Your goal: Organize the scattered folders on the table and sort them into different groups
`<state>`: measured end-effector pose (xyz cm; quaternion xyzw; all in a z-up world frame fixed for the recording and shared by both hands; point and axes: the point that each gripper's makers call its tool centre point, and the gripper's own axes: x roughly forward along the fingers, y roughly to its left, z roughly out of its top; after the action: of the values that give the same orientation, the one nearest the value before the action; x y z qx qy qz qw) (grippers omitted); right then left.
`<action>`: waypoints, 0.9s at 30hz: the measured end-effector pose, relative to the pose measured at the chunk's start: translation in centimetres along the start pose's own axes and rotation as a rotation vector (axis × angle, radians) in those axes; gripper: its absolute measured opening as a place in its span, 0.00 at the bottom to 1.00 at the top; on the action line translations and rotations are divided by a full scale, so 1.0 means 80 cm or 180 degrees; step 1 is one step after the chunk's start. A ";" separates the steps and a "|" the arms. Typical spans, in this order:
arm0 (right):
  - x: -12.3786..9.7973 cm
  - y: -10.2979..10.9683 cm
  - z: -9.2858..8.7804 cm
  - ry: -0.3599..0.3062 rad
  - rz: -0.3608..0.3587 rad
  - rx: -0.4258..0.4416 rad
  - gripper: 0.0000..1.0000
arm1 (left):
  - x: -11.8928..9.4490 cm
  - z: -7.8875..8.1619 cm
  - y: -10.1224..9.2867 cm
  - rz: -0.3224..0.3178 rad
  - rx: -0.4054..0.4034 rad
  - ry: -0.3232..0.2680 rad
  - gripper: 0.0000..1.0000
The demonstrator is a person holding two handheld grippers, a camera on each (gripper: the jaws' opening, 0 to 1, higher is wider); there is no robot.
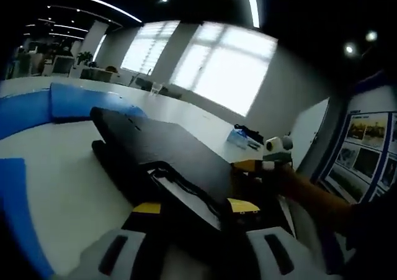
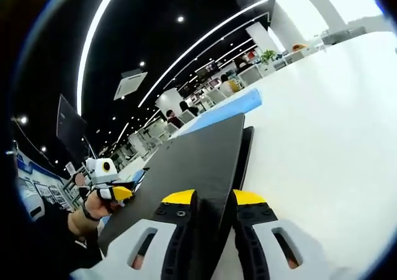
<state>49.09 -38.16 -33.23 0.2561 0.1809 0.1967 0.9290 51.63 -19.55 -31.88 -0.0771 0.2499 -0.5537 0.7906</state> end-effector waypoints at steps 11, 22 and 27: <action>0.000 -0.001 0.009 -0.0119 0.0073 0.0078 0.24 | -0.004 -0.001 0.004 0.0059 0.0178 0.0075 0.43; -0.006 0.005 0.011 -0.0280 0.0005 0.0128 0.30 | -0.013 -0.002 0.008 0.0074 0.0109 0.0010 0.41; -0.003 0.006 0.006 -0.0243 -0.0028 0.0158 0.30 | -0.015 -0.003 0.009 0.0064 0.0085 -0.0012 0.41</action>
<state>48.96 -38.11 -32.49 0.2856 0.1513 0.1782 0.9294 51.82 -18.12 -31.99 -0.0651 0.2417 -0.5488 0.7976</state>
